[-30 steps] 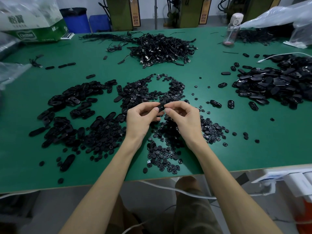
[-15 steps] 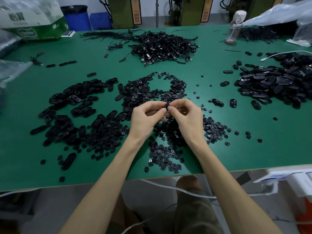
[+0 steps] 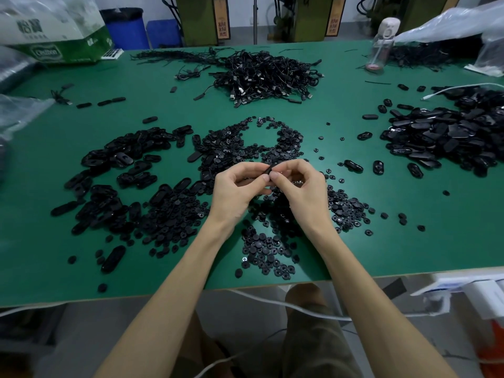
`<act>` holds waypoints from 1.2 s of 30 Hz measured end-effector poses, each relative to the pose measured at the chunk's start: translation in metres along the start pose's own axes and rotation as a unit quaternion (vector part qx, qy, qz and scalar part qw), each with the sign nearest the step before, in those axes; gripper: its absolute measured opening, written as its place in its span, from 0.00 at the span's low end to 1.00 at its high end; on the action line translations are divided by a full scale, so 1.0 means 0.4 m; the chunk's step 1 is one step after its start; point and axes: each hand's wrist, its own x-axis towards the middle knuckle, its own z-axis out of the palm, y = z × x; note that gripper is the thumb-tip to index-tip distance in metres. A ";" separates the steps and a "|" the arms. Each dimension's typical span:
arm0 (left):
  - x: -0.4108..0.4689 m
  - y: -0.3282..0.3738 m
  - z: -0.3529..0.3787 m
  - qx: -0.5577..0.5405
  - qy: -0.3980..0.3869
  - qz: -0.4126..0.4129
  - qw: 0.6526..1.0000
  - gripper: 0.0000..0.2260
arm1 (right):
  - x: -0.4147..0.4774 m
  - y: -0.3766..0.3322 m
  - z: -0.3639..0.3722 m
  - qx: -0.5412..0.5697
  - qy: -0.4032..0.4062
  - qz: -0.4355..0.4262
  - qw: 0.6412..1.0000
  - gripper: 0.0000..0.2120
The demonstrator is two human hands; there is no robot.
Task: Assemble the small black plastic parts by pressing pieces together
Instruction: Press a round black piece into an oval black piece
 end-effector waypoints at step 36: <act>0.001 0.002 -0.002 0.019 0.011 -0.018 1.000 0.07 | -0.004 -0.003 0.003 -0.020 0.000 -0.011 1.000 0.06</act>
